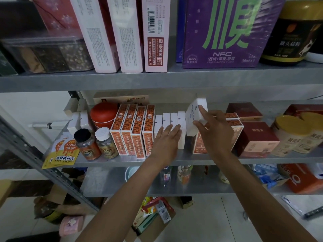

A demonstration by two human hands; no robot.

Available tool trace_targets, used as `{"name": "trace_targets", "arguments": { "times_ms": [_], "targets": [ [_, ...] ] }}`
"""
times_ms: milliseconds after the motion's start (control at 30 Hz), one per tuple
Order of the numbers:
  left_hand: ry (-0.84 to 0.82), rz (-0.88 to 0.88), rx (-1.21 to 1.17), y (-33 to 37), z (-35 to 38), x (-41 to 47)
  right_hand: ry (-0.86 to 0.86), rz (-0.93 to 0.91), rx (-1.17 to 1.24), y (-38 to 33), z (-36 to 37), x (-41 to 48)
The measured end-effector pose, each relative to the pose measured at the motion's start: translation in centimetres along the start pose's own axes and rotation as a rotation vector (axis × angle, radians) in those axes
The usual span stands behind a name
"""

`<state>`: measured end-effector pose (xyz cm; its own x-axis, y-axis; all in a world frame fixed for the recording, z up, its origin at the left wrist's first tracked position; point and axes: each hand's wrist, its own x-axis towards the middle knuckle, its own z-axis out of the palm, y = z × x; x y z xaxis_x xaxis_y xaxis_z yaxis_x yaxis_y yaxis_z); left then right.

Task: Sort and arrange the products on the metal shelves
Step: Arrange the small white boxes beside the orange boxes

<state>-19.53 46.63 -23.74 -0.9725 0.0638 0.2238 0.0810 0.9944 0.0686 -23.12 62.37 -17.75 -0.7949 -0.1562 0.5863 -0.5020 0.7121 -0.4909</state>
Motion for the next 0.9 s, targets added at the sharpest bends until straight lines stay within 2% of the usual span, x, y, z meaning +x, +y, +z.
{"name": "trace_targets", "arguments": {
  "times_ms": [200, 433, 667, 800, 900],
  "targets": [
    [0.039, 0.026, -0.016, -0.2, -0.4, 0.0, -0.019, -0.028, -0.04, -0.1, 1.4, 0.4],
    [0.031, 0.046, -0.018, -0.4, -0.3, 0.0, -0.095, -0.078, -0.217, 2.1, 4.6, 0.0],
    [0.005, 0.049, -0.055, -0.4, -0.4, -0.1, -0.087, -0.136, -0.386, 2.8, 6.1, -1.3],
    [0.018, 0.019, -0.12, 0.0, -0.9, 0.0, -0.177, -0.131, -0.401, 3.4, 6.4, -1.3],
    [0.019, 0.016, -0.061, 0.3, -0.8, 0.2, -0.194, -0.147, -0.331, 4.2, 6.3, -1.7]
  ]
}}
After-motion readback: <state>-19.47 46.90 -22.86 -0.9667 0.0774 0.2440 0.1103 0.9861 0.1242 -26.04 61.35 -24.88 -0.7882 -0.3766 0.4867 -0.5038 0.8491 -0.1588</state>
